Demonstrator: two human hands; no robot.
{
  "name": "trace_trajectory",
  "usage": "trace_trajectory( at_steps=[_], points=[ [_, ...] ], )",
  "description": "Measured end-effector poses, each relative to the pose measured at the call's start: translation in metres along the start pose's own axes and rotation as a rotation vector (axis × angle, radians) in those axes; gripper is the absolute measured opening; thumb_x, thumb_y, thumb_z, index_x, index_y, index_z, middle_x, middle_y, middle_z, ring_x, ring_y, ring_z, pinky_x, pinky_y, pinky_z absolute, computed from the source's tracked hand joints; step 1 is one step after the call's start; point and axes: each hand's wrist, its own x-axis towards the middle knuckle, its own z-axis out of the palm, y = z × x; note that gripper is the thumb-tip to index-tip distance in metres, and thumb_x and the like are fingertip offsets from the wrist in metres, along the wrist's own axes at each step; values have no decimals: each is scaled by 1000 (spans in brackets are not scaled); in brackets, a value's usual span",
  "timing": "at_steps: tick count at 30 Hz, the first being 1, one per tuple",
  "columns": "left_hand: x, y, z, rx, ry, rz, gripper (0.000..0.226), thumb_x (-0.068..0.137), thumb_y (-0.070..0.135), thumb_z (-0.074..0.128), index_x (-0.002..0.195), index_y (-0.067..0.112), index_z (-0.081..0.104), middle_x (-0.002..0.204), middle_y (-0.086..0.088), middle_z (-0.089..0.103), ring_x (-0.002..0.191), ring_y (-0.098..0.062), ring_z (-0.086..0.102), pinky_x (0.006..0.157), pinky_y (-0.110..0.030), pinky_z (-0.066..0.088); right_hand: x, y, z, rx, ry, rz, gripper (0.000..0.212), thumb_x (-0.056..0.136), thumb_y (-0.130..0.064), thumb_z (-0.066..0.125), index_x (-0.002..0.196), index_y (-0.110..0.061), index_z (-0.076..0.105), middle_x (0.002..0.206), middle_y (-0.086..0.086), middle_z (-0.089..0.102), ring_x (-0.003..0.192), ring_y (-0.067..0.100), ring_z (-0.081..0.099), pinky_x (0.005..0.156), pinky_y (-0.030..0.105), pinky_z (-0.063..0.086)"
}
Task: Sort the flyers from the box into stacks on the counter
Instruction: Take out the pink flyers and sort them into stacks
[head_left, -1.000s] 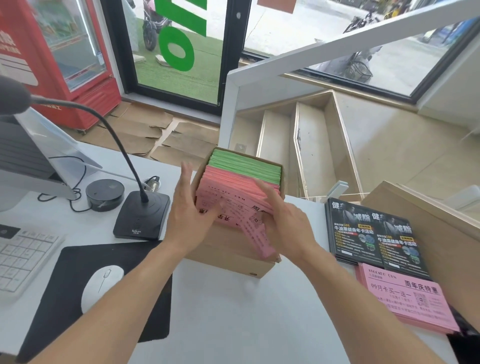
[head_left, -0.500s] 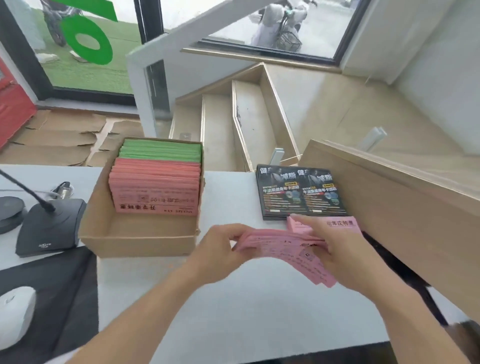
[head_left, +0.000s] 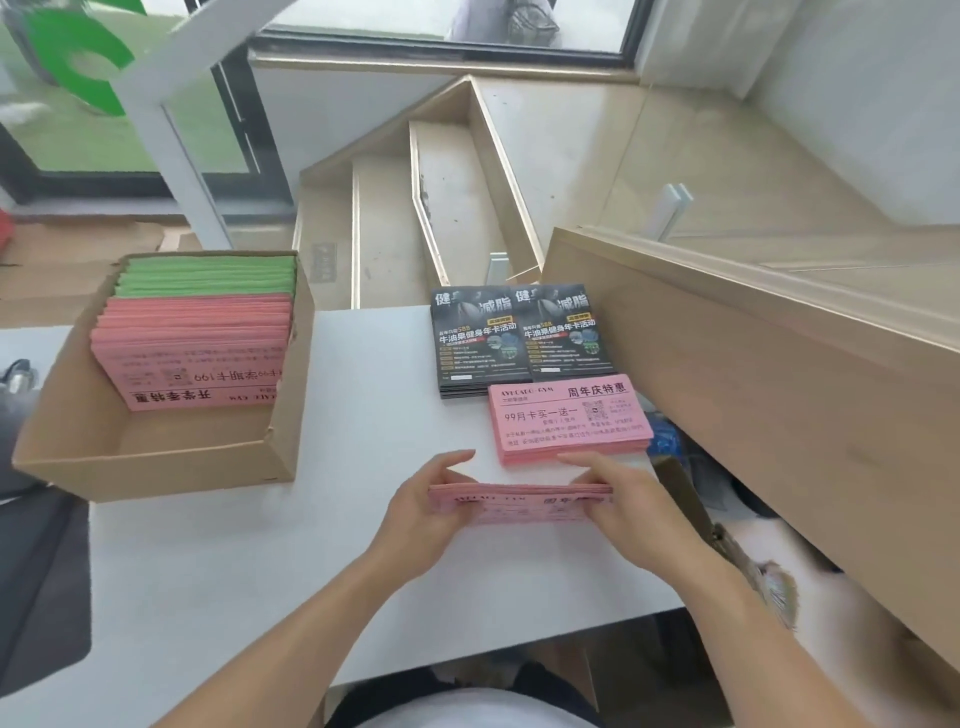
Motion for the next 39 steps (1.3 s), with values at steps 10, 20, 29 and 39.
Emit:
trace_trajectory(
  at_steps=[10, 20, 29, 39],
  points=[
    [-5, -8, 19, -47, 130, 23, 48, 93, 9, 70, 128, 39, 58, 101, 11, 75, 101, -11, 70, 87, -27, 56, -1, 29, 3, 155, 68, -54, 54, 93, -6, 69, 131, -42, 57, 113, -20, 63, 109, 3, 59, 95, 19, 52],
    [-4, -6, 46, -45, 157, -62, 16, 97, 15, 66, 105, 29, 65, 95, 13, 74, 90, -6, 70, 69, -21, 54, -7, 54, 9, 361, 178, 7, 46, 96, -6, 65, 126, -41, 62, 116, -27, 62, 112, -9, 55, 83, 13, 50],
    [20, 0, 89, 103, 217, -87, 51, 96, 10, 65, 134, 39, 48, 110, 6, 64, 83, -3, 67, 59, -16, 55, 9, 79, 11, 155, 303, 64, 57, 94, 0, 63, 138, -34, 53, 129, -13, 47, 92, -3, 56, 74, 13, 48],
    [-8, -16, 98, 123, 242, -60, 112, 79, 9, 85, 157, 41, 11, 156, 16, 22, 132, -3, 38, 111, -32, 43, -27, 92, 35, 124, 355, 132, 71, 92, -11, 68, 150, -34, 34, 159, -12, 16, 146, 12, 19, 115, 34, 33]
  ],
)
